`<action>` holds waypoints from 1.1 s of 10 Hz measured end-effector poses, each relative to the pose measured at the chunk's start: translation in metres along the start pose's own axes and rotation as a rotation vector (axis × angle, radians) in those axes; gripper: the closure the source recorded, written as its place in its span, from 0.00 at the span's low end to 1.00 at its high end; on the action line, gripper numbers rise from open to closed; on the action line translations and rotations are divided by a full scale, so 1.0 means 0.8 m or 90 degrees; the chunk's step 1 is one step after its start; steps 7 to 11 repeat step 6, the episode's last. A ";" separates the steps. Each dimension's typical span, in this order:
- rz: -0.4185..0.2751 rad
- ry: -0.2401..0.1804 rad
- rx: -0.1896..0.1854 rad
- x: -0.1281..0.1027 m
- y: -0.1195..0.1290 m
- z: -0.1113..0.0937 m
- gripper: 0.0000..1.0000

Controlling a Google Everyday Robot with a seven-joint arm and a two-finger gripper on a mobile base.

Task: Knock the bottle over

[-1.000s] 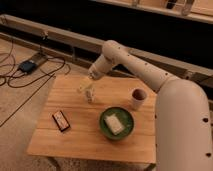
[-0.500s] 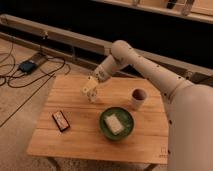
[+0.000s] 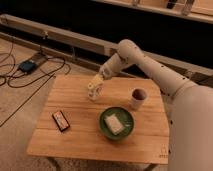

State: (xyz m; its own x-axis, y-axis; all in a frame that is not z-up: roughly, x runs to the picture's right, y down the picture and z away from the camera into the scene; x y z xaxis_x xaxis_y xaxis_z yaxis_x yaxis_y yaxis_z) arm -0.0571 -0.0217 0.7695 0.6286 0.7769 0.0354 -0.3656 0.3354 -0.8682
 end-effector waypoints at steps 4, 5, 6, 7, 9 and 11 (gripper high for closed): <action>-0.017 -0.015 0.061 -0.023 -0.027 -0.002 0.20; -0.017 -0.015 0.062 -0.023 -0.028 -0.002 0.20; -0.016 -0.015 0.062 -0.023 -0.028 -0.002 0.20; -0.016 -0.015 0.062 -0.023 -0.028 -0.002 0.20; -0.016 -0.015 0.062 -0.023 -0.028 -0.002 0.20; -0.016 -0.015 0.062 -0.023 -0.028 -0.002 0.20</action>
